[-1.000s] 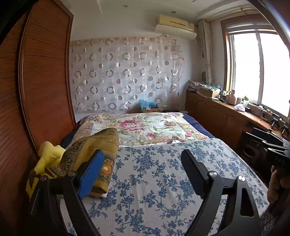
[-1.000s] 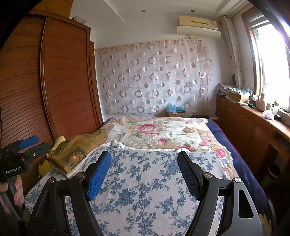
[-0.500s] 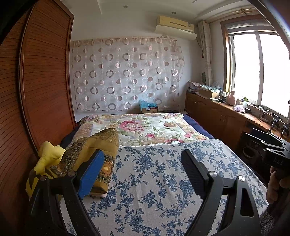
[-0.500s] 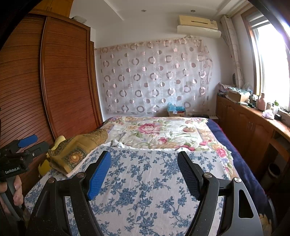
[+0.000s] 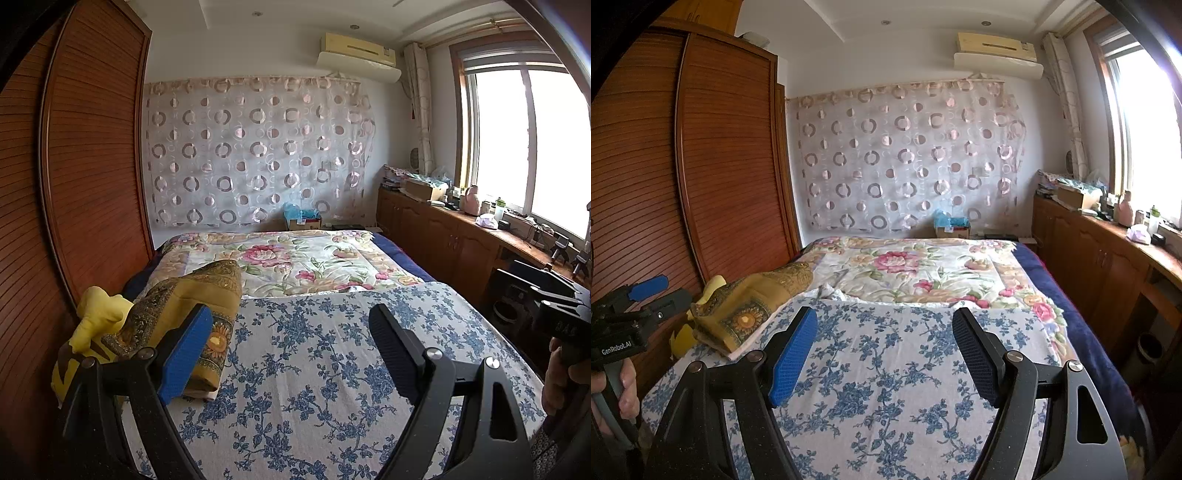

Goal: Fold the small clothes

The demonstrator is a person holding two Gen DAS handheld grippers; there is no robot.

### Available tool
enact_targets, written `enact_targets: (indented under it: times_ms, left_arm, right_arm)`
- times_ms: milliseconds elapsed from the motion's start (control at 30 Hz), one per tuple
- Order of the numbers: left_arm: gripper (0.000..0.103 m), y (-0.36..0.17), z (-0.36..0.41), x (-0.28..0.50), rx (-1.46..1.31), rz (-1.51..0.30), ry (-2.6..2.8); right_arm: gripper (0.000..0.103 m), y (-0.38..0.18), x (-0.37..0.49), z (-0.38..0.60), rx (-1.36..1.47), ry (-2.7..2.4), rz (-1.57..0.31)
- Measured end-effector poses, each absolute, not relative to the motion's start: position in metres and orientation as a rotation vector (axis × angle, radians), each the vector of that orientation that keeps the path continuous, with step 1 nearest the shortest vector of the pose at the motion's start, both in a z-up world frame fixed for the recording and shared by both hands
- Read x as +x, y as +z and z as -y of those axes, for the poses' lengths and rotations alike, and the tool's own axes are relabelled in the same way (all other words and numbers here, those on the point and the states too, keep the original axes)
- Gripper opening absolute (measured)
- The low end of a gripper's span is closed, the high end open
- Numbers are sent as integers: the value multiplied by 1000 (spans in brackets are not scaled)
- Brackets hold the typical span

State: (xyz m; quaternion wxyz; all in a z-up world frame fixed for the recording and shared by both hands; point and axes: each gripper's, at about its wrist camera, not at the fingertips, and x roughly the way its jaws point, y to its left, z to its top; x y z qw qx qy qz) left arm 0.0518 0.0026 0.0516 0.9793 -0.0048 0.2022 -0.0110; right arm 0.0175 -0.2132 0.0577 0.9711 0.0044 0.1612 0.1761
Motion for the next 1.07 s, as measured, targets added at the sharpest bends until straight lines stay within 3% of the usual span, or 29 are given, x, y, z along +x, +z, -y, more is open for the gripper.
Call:
enact_targets:
  times_ms: [1067]
  left_arm:
    - [87, 51, -3, 51, -11, -405, -21]
  right_arm:
    - [77, 57, 21, 218, 13, 356, -321]
